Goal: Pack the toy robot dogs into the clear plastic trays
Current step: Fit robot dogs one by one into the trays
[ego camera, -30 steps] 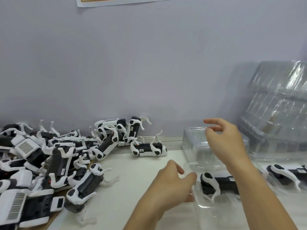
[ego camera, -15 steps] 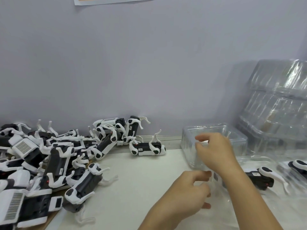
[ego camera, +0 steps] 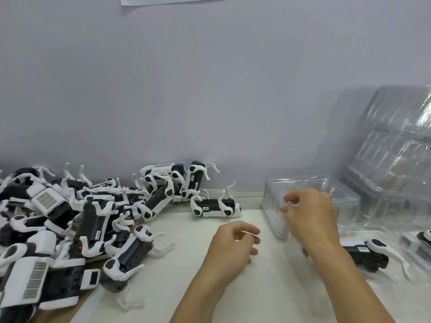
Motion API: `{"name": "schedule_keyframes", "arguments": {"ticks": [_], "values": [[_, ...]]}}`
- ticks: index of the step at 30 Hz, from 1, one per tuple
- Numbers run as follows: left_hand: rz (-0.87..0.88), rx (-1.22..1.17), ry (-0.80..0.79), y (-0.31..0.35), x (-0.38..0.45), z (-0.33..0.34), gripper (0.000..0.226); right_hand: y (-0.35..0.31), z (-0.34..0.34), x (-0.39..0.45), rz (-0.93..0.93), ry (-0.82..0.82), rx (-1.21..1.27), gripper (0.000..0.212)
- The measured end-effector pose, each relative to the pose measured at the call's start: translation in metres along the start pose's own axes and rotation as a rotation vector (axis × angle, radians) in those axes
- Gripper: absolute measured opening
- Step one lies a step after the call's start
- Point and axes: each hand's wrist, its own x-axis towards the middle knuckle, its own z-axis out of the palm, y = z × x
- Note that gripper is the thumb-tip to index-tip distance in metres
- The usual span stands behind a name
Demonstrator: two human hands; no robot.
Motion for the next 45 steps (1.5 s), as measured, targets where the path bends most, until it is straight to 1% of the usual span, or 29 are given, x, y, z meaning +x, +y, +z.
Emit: {"name": "schedule_keyframes", "arguments": {"ticks": [4, 7, 9, 13, 15, 17, 20, 22, 30, 33, 39, 42, 45], "values": [[0.002, -0.053, 0.116, -0.004, 0.004, -0.004, 0.025, -0.010, -0.006, 0.001, -0.083, -0.008, 0.008, 0.020], [-0.007, -0.113, 0.158, -0.009, 0.008, -0.002, 0.016, -0.020, -0.009, -0.002, -0.142, 0.042, 0.107, 0.015], [-0.023, -0.176, 0.152, -0.012, 0.010, 0.001, 0.010, -0.030, -0.010, -0.005, -0.151, 0.053, 0.192, 0.012], [-0.055, -0.440, 0.130, -0.011, 0.012, 0.005, 0.027, -0.045, -0.010, -0.013, -0.162, -0.020, 0.275, 0.011], [-0.086, -0.573, 0.130, -0.010, 0.013, 0.004, 0.027, -0.048, -0.010, -0.015, -0.169, -0.070, 0.267, 0.013], [-0.124, -0.676, 0.115, -0.011, 0.014, 0.003, 0.023, -0.050, -0.011, -0.015, -0.180, -0.084, 0.230, 0.016], [-0.140, -0.761, 0.073, -0.010, 0.015, 0.005, 0.018, -0.051, -0.015, -0.015, -0.189, -0.074, 0.143, 0.031], [-0.134, -0.766, 0.056, -0.010, 0.015, 0.006, 0.018, -0.051, -0.016, -0.016, -0.190, -0.052, 0.129, 0.031], [-0.135, -0.756, 0.038, -0.013, 0.014, 0.005, 0.015, -0.053, -0.013, -0.016, -0.158, 0.015, 0.257, 0.010], [-0.130, -0.756, 0.038, -0.013, 0.013, 0.005, 0.015, -0.053, -0.013, -0.015, -0.168, 0.026, 0.270, 0.011], [-0.109, -0.761, 0.033, -0.010, 0.012, 0.008, 0.020, -0.048, -0.015, -0.009, -0.156, 0.026, 0.286, 0.006], [-0.100, -0.756, 0.026, -0.009, 0.014, 0.009, 0.021, -0.045, -0.016, -0.008, -0.163, 0.034, 0.303, 0.011], [-0.101, -0.743, 0.028, -0.007, 0.019, 0.012, 0.021, -0.042, -0.017, -0.006, -0.138, 0.040, 0.305, 0.007]]}}
